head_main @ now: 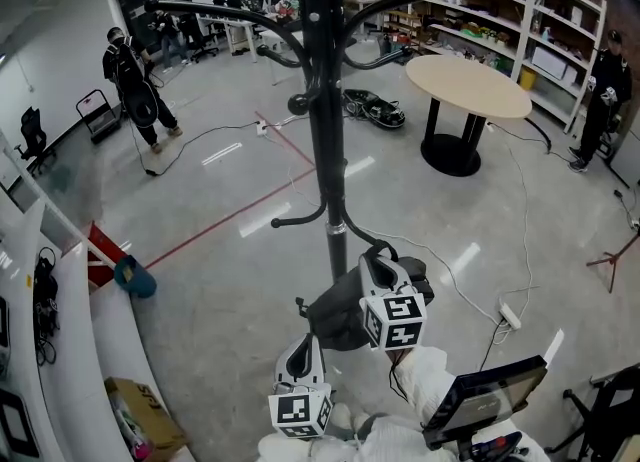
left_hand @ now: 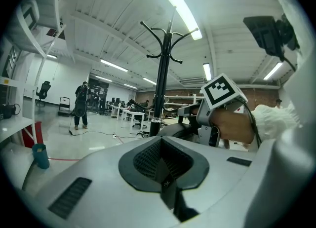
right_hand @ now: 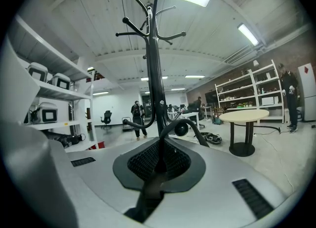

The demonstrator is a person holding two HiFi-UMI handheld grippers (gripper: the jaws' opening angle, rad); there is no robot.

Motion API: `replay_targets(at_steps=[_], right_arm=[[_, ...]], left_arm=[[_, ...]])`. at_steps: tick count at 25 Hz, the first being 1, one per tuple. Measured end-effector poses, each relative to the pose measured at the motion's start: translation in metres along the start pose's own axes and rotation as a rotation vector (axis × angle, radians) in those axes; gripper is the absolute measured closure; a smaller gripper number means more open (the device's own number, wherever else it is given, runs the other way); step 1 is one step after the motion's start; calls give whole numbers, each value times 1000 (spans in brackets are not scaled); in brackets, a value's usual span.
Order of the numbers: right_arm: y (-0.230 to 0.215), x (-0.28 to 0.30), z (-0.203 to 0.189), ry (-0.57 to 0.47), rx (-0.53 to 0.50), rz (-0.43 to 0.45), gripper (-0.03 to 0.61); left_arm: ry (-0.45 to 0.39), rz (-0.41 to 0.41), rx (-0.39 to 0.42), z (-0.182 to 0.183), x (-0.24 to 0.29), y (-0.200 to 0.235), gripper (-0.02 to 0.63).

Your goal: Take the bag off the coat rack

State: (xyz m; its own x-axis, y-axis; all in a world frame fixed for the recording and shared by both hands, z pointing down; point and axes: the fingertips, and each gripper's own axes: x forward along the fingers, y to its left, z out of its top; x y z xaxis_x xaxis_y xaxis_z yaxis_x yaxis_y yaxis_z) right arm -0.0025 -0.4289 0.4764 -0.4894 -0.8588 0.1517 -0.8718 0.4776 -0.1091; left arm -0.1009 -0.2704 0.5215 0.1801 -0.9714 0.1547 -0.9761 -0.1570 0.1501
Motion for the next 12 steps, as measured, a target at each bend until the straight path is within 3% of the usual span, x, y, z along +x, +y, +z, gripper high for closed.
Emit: replay_targets(at_steps=[12], right_arm=[[10,-27,-19,32,6,32,554]], left_arm=[[-12,4,-8,-1,-10,-12,612]])
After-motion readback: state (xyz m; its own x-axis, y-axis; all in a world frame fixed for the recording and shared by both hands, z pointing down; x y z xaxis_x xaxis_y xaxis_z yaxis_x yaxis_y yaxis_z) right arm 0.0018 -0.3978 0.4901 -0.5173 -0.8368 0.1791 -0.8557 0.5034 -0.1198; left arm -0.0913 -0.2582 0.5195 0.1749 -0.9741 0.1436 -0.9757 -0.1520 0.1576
